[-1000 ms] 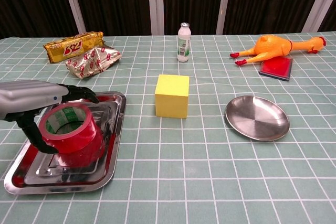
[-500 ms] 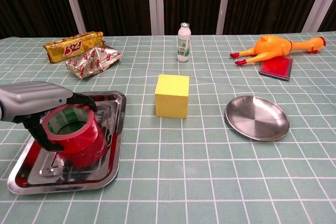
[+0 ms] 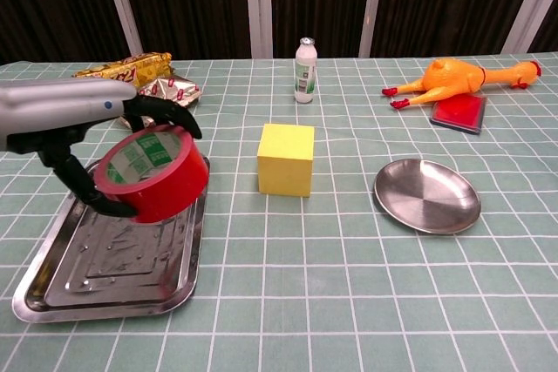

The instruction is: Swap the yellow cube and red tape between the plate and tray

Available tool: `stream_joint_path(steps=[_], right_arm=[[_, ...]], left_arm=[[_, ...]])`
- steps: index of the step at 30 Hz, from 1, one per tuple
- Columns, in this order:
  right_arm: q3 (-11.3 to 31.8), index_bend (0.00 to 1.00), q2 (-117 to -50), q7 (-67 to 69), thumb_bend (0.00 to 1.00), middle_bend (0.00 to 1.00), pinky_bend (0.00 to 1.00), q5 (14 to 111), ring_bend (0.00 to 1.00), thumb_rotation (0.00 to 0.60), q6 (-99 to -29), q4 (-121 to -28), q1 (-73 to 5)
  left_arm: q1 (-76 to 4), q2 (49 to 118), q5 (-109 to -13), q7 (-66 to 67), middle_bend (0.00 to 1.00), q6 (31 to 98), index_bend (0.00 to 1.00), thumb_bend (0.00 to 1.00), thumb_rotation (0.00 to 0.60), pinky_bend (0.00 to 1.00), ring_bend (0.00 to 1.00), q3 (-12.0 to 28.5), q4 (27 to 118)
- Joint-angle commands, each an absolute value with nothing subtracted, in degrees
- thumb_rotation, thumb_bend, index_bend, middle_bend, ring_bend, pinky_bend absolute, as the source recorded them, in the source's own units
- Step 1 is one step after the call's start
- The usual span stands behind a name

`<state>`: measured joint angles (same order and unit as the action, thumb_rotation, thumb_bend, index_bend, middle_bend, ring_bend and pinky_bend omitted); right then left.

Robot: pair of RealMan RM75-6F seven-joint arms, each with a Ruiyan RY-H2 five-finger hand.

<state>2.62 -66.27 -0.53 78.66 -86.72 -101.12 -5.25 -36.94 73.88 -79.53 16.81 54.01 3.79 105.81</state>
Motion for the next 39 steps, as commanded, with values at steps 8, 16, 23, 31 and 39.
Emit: stream_joint_path(steps=[8,16,23,31,39], right_arm=[[3.64,0.0,-65.66,0.93,0.0,0.0,0.0,78.07,0.0,0.6,-86.35,-100.55,-4.67],[3.78,0.0,-65.18,2.02,0.0,0.0,0.0,78.75,0.0,0.6,-85.0,-100.02,-4.72],[4.06,0.0,-64.91,2.7,0.0,0.0,0.0,78.85,0.0,0.6,-84.51,-99.64,-4.52],[4.74,0.0,-65.06,2.46,0.0,0.0,0.0,78.28,0.0,0.6,-84.85,-100.01,-4.05],[5.18,0.0,-65.51,1.84,0.0,0.0,0.0,77.6,0.0,0.6,-84.23,-99.83,-4.04]], left_arm=[[-44.29,84.39,-72.03,24.31,0.15,47.33,0.27,0.48,0.6,0.3,0.19,6.74,101.79],[-47.38,90.65,-68.52,28.32,0.02,46.67,0.22,0.21,0.6,0.1,0.0,6.84,97.18],[-48.97,91.57,-66.63,29.01,0.0,45.83,0.19,0.01,0.6,0.0,0.0,6.56,97.85],[-48.88,88.65,-68.98,26.45,0.0,47.68,0.19,0.01,0.6,0.0,0.0,6.89,103.31],[-49.0,92.27,-74.11,28.08,0.0,54.87,0.19,0.01,0.6,0.0,0.0,9.36,98.37]])
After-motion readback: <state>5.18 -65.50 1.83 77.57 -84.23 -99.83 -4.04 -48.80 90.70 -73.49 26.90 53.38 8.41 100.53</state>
